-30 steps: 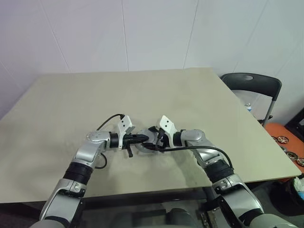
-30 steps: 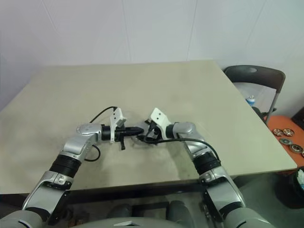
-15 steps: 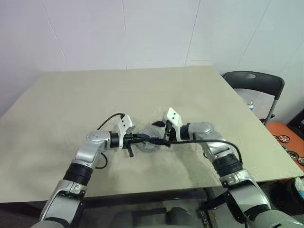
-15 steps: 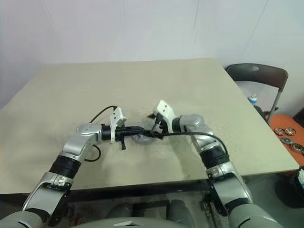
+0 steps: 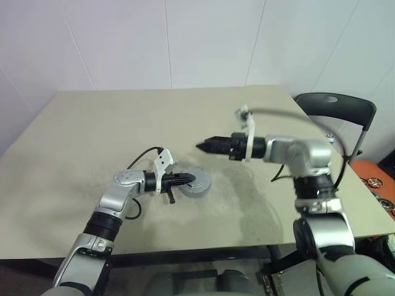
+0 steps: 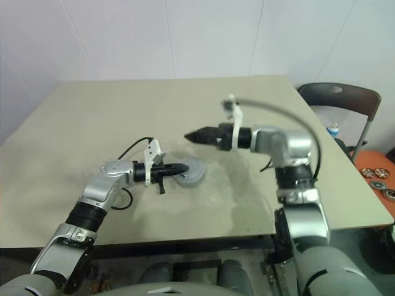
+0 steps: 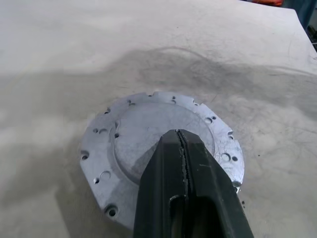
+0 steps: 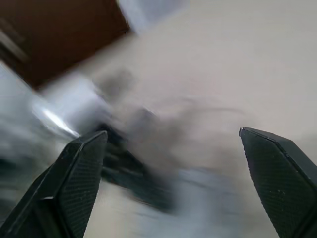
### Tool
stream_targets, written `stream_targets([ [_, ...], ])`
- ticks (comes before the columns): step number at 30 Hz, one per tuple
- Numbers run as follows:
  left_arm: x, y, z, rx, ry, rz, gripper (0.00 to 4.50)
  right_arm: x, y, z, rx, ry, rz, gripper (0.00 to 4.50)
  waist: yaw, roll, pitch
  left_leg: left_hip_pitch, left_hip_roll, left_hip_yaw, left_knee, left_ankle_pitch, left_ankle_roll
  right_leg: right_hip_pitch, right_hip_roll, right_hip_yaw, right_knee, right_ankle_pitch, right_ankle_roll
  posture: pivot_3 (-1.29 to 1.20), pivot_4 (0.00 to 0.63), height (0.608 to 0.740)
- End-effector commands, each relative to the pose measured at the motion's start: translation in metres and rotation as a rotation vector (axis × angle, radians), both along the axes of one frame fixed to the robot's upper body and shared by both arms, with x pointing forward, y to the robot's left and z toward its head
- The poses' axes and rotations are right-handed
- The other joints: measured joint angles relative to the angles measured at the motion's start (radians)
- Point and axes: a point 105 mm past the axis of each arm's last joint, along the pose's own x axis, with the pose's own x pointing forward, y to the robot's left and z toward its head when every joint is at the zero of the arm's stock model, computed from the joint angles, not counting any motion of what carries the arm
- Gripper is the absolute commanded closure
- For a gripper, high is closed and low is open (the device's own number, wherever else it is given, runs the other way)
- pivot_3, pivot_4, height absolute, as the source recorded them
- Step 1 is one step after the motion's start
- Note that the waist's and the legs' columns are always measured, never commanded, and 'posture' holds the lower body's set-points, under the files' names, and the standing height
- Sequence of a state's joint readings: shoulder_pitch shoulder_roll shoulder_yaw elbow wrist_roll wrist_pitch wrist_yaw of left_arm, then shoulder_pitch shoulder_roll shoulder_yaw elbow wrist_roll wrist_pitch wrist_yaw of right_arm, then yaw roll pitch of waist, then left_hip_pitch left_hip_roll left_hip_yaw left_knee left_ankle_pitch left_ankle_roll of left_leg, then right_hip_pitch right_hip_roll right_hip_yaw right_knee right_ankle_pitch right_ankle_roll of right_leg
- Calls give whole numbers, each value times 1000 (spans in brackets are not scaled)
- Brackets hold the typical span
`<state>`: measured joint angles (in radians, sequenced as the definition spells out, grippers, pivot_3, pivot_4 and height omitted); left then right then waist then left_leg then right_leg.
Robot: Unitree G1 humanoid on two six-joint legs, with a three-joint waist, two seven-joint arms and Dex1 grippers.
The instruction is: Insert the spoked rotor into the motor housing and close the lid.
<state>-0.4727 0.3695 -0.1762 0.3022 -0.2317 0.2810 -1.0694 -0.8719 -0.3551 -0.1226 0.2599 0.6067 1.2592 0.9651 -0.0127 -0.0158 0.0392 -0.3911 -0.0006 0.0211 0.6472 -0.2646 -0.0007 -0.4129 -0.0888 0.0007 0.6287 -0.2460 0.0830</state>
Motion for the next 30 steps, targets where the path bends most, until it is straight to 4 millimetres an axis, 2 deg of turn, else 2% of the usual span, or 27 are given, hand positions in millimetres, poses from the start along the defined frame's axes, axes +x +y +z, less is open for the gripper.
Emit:
stream_targets([
  [1, 1, 2, 12, -12, -39, -9, 4500, -21, -16, 4, 66, 265, 79, 12, 3, 0, 0, 0, 0, 0, -1, 0, 0, 0, -1, 0, -1, -1, -1, 0, 0, 740],
  [5, 2, 1, 13, -14, -45, -8, 4500, -34, -25, -27, -33, 385, 86, 12, 1, 0, 0, -2, -2, 0, -2, -1, 1, 0, -4, -1, -4, -2, -3, 0, 0, 740],
  [9, 1, 0, 14, -21, -45, -5, 4500, -38, -25, -50, -133, 383, 54, 12, -6, 1, 0, -5, -4, 4, -1, -2, 4, -4, -8, -1, -4, 0, -1, 0, 0, 740],
  [16, -1, 3, 12, -15, -40, -2, 4500, -31, -27, -68, -214, 322, -1, 12, 1, 0, 0, -10, -5, 5, 2, -2, 5, -10, -6, -3, 0, 1, 1, 0, 0, 740],
  [20, -4, 6, 15, -7, -36, -12, 4500, -32, -27, -86, -264, 326, -14, 12, 0, 0, 0, -11, -5, 5, 4, -2, 5, -9, -2, -3, 0, 1, 1, 0, 0, 740],
  [24, -7, 14, 16, 2, -29, -10, 4500, -36, -27, -92, -263, 326, -9, 12, 0, 0, 0, -11, -4, 5, 5, -2, 5, -9, 0, -3, 0, 2, 4, 0, 0, 740],
  [30, -8, 27, 13, 28, -20, 15, 4500, -32, -25, -100, -281, 288, -36, 12, -1, 0, 0, -10, -3, 4, 7, -2, 5, -7, 3, -3, 1, 2, 4, 0, 0, 740],
])
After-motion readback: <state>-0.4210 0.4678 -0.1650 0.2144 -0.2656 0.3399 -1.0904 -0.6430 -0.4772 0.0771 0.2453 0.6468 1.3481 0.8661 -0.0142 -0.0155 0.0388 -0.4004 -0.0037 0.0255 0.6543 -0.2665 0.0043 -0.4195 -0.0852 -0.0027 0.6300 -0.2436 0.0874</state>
